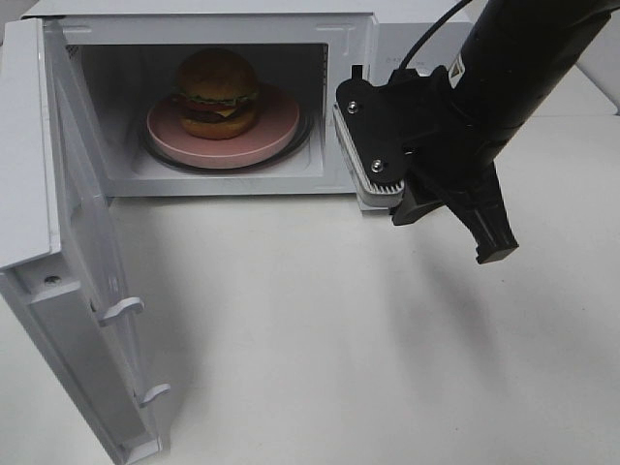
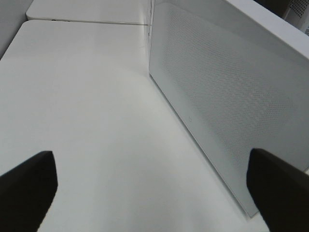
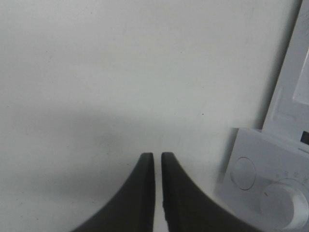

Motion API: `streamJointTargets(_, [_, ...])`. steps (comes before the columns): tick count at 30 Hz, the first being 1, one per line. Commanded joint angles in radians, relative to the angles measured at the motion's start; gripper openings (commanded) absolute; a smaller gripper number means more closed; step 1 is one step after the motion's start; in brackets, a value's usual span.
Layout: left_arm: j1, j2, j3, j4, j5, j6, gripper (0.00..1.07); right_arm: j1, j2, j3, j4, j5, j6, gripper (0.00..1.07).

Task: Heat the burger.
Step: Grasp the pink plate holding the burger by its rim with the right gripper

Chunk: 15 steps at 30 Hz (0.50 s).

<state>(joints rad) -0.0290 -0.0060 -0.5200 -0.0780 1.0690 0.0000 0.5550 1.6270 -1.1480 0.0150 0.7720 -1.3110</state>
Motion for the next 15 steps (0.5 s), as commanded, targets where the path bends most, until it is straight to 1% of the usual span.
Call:
streamJointTargets(1, [0.003,-0.014,0.002,-0.005,0.001,0.0,1.0,-0.004,-0.003,-0.009,-0.006,-0.025,-0.053,0.12])
streamJointTargets(3, [0.003,-0.014,0.002,-0.005,0.001,0.0,1.0,0.009,-0.003,-0.009,-0.031,-0.034,-0.057,0.13])
streamJointTargets(4, [0.003,-0.014,0.002,-0.005,0.001,0.0,1.0,0.031,-0.003,-0.009,-0.086,-0.041,-0.057,0.14])
streamJointTargets(5, [0.003,-0.014,0.002,-0.005,0.001,0.0,1.0,0.043,-0.003,-0.009,-0.11,-0.048,-0.057,0.14])
streamJointTargets(8, [0.003,-0.014,0.002,-0.005,0.001,0.0,1.0,0.062,-0.003,-0.009,-0.139,-0.064,-0.056,0.16])
streamJointTargets(10, [0.003,-0.014,0.002,-0.005,0.001,0.0,1.0,0.092,-0.003,-0.009,-0.154,-0.114,-0.053,0.2])
streamJointTargets(11, [0.003,-0.014,0.002,-0.005,0.001,0.0,1.0,0.092,-0.003,-0.009,-0.154,-0.114,-0.053,0.2])
streamJointTargets(12, [0.003,-0.014,0.002,-0.005,0.001,0.0,1.0,0.108,-0.003,-0.009,-0.155,-0.16,-0.053,0.27])
streamJointTargets(13, [0.003,-0.014,0.002,-0.005,0.001,0.0,1.0,0.108,-0.003,-0.009,-0.155,-0.16,-0.053,0.27])
streamJointTargets(14, [0.003,-0.014,0.002,-0.005,0.001,0.0,1.0,0.119,-0.003,-0.009,-0.156,-0.216,-0.049,0.35])
streamJointTargets(15, [0.003,-0.014,0.002,-0.005,0.001,0.0,1.0,0.125,-0.003,-0.009,-0.157,-0.243,-0.041,0.39])
